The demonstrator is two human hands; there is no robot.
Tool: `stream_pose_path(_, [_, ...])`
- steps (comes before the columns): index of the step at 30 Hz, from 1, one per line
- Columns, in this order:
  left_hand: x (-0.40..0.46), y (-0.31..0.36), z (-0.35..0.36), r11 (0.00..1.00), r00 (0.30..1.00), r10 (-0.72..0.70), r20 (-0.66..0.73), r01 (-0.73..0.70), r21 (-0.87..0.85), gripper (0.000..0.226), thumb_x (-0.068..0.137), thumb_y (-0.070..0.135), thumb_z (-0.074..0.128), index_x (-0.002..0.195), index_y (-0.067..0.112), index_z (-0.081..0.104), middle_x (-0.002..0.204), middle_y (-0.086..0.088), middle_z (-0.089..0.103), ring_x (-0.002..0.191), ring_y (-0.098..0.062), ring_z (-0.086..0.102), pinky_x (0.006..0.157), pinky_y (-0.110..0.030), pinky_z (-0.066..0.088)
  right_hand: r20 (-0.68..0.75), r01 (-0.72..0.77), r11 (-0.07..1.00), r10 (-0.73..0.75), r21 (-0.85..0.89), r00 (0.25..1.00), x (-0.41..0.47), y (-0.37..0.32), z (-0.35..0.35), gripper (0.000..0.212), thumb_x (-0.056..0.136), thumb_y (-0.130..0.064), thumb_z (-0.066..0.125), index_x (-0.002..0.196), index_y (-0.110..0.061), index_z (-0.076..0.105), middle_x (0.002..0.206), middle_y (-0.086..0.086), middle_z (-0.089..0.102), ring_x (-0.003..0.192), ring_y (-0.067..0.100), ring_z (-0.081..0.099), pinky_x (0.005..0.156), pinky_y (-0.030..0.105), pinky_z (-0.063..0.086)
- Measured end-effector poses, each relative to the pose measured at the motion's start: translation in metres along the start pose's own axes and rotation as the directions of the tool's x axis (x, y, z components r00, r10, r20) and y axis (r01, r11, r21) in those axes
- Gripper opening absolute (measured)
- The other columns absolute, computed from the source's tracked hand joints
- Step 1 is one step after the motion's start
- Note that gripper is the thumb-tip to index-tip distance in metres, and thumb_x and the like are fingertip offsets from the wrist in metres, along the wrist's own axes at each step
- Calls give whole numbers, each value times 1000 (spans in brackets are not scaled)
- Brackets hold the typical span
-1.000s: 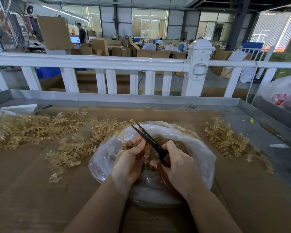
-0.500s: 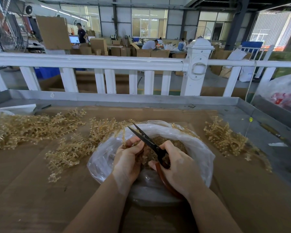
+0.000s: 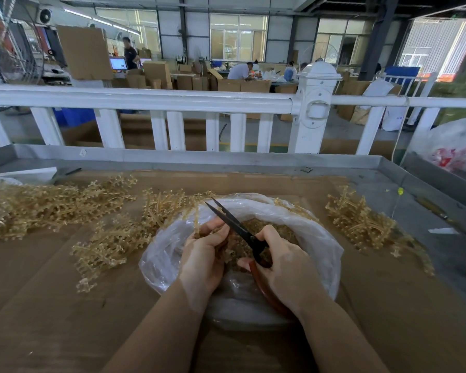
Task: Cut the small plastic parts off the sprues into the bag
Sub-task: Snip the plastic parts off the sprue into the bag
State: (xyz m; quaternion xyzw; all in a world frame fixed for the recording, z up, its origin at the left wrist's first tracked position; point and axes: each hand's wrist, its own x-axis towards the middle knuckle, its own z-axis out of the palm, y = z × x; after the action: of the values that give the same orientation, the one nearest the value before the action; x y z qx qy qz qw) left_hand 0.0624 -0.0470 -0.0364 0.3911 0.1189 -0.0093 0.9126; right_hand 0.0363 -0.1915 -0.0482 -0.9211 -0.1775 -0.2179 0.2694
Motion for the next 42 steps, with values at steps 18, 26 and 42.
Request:
stream_pose_path(18, [5,-6,-3,986,992,130,-1,-129,-104,66,91,-14,43,122,44,42,103,-11,72,93,-21,70,86,-41,54,-26,-29,999,28,-40,999,-3,2,3,37,78,-57,61,101,-29,53,89,-15,61,81,1,56,67,7,38])
stream_pose_path(26, [10,-5,-4,996,1000,5,-10,-6,-90,30,100,24,46,119,7,61,104,-14,72,93,-24,71,74,-34,59,-56,-72,995,68,-64,996,-2,5,5,37,78,-51,67,101,-26,54,89,-11,63,83,7,59,69,17,43])
stream_pose_path(42, [10,-10,-6,995,995,102,-17,-102,-16,10,88,-1,58,95,5,60,85,-11,62,77,-21,61,81,-36,53,-181,-43,996,57,81,982,-2,2,2,36,77,-46,72,101,-24,56,87,-14,61,78,0,54,71,2,38])
